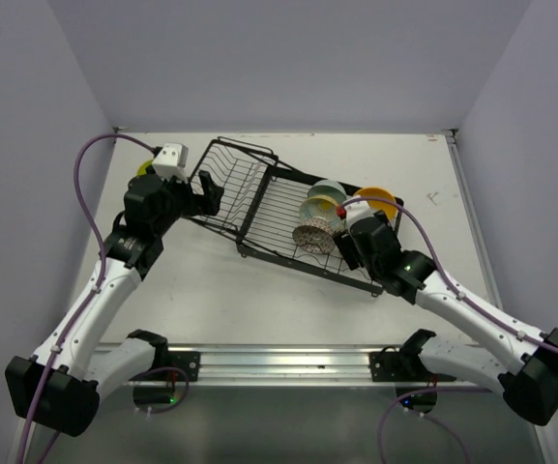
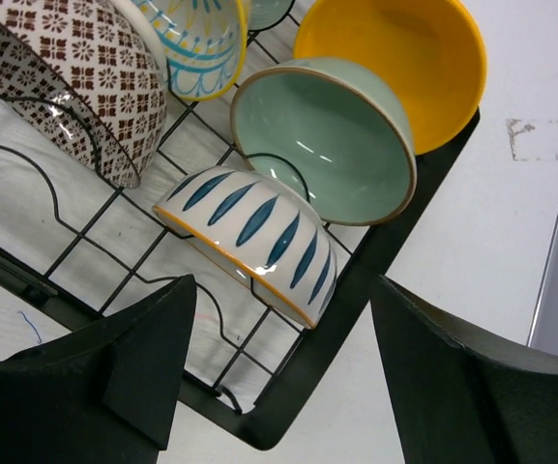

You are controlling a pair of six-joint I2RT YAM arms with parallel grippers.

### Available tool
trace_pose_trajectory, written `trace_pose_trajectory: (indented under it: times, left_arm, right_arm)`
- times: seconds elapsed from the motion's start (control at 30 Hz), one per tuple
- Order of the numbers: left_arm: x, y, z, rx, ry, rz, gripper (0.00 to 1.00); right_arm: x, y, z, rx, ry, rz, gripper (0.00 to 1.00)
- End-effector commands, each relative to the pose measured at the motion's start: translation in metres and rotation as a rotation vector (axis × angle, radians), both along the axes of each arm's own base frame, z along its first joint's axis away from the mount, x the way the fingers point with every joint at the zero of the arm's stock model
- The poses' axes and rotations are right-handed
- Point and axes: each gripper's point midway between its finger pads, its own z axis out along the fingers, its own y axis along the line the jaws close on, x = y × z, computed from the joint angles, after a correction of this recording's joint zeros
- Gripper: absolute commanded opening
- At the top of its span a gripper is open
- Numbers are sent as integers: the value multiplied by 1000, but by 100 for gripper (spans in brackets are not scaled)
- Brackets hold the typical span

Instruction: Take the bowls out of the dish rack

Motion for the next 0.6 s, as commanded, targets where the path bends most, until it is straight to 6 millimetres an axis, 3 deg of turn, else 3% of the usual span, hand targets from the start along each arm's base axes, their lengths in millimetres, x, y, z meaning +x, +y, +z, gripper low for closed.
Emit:
trace_pose_trajectory:
  times: [0.0,0.1,0.33,0.57]
  left_arm:
    - [1,-2,3,4,-3,-11,100]
    - [2,-2,0,7,4,-11,100]
    - [3,-4,-3,6,14,-16,100]
    - [4,-5,-4,5,21,-22,100]
  right_arm:
    - [1,4,-11,-63,17,50,76]
    - [2,5,-12,-76,11,57,76]
    - [10,-17,-14,-193,-12,-57,73]
    - [17,-13,-25,-209,5,-80,68]
